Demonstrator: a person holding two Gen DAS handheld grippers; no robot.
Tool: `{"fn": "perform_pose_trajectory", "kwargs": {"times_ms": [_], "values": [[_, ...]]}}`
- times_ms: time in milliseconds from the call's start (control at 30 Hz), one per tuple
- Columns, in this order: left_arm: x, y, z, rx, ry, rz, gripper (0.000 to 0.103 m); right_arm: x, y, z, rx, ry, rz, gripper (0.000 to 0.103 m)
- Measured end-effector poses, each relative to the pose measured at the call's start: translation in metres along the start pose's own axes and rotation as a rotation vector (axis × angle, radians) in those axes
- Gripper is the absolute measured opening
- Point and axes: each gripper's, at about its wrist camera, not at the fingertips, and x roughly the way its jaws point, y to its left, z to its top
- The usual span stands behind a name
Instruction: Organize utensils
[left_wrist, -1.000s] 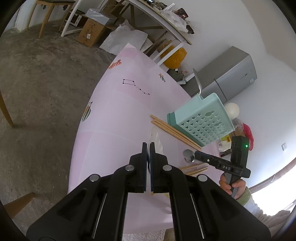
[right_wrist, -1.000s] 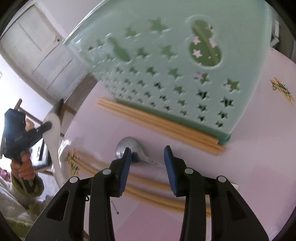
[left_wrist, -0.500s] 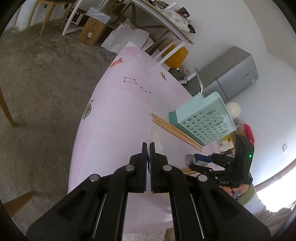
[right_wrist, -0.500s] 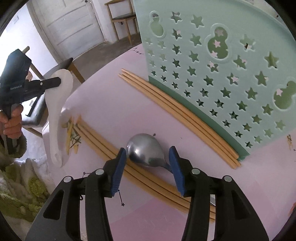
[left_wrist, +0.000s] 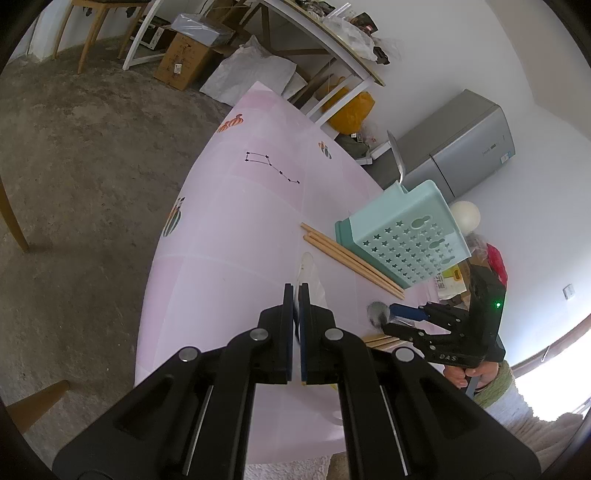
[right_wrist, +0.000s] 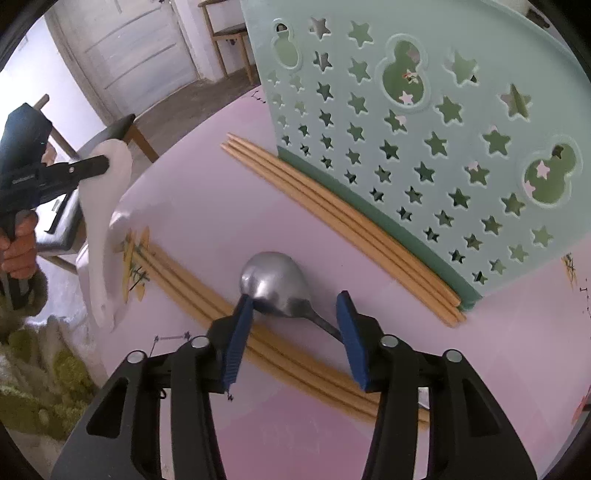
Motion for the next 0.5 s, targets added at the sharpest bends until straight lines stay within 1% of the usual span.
{"fn": "perform_pose_trajectory", "kwargs": {"times_ms": [67, 267, 367, 500], "values": [[0.0, 0.0, 0.0, 0.0, -0.001, 0.001, 0.001, 0.004, 0.009, 0.004, -0.001, -0.01, -0.009, 0.04], [0.001, 0.001, 0.001, -0.003, -0.005, 0.006, 0.001, -0.001, 0.003, 0.006, 0.008, -0.038, -0.03, 0.03], [0.001, 0.001, 0.001, -0.002, -0.004, 0.005, 0.001, -0.004, 0.001, 0.004, 0.009, -0.051, -0.057, 0.024], [0.0, 0.001, 0.001, -0.002, -0.002, 0.004, 0.001, -0.007, 0.001, 0.001, -0.01, -0.063, -0.096, 0.021]]}}
